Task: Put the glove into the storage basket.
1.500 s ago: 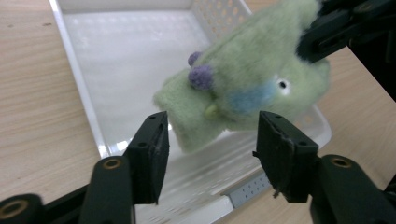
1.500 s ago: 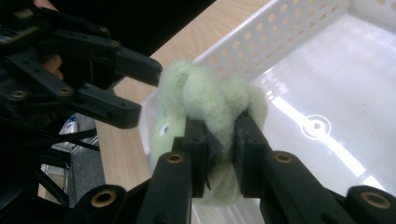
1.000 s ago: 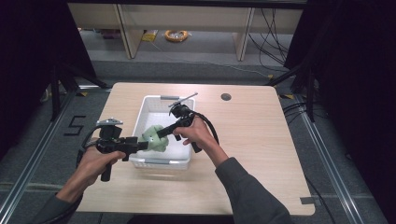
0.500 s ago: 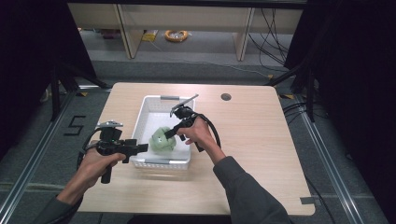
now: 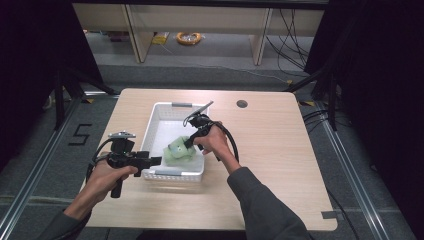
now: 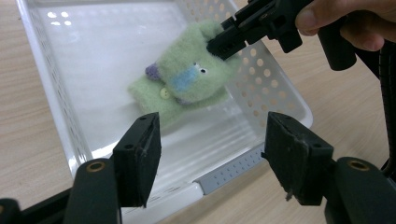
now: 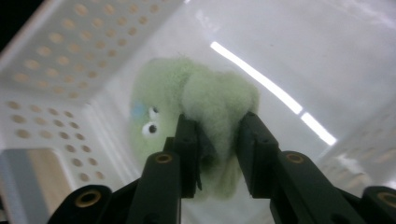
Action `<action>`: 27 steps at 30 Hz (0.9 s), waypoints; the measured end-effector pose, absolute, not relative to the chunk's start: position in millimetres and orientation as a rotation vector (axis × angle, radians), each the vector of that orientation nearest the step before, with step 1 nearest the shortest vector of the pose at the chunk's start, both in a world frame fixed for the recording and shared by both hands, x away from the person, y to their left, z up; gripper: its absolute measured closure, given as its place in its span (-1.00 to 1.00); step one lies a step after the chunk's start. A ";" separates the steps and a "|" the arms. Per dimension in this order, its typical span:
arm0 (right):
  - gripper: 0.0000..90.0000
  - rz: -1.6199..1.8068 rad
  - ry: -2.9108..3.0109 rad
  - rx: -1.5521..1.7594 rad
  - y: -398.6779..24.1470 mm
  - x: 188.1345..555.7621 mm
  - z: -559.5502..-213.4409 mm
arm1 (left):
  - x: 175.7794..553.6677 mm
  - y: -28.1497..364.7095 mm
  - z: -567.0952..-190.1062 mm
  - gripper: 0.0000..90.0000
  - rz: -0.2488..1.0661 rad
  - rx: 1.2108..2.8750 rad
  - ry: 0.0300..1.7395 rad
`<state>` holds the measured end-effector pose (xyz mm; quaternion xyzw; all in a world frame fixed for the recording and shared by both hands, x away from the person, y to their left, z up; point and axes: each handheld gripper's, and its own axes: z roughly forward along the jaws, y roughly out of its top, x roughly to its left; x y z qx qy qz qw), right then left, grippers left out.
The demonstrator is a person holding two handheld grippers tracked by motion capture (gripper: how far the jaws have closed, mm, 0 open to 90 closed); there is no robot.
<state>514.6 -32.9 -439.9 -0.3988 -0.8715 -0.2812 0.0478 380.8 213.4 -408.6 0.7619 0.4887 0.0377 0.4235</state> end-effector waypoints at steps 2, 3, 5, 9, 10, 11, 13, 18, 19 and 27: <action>0.55 -0.839 -2.718 -1.195 -33.0 516.0 -439.8 | 381.0 213.4 -408.9 -0.19 0.092 1.904 1.223; 0.53 -0.838 -2.729 -1.195 -33.0 516.4 -439.7 | 381.0 213.4 -408.9 -0.20 0.091 1.904 1.224; 0.44 -0.822 -2.757 -1.199 -32.6 516.7 -439.1 | 380.8 212.9 -409.2 -0.19 0.097 1.906 1.226; 0.42 -0.769 -2.827 -1.234 -29.2 515.8 -436.7 | 380.7 210.0 -410.0 -0.20 0.085 1.874 1.239; 0.40 -0.760 -2.850 -1.218 -29.2 517.3 -436.4 | 380.4 209.4 -410.3 -0.20 0.087 1.871 1.240; 0.38 -0.757 -2.849 -1.232 -28.7 517.3 -435.9 | 380.3 209.1 -410.6 -0.20 0.087 1.872 1.240; 0.38 -0.733 -2.884 -1.224 -27.5 517.9 -433.7 | 380.7 211.2 -410.3 -0.20 0.078 1.907 1.220; 0.36 -0.739 -2.928 -1.224 -25.3 517.5 -426.0 | 380.3 209.5 -412.2 -0.20 0.077 1.868 1.240; 0.35 -0.747 -2.931 -1.216 -25.4 517.2 -424.8 | 380.3 210.2 -412.3 -0.20 0.073 1.872 1.238; 0.25 -0.827 -2.912 -1.186 -29.3 511.8 -414.9 | 377.6 210.6 -411.4 -0.26 0.087 1.877 1.224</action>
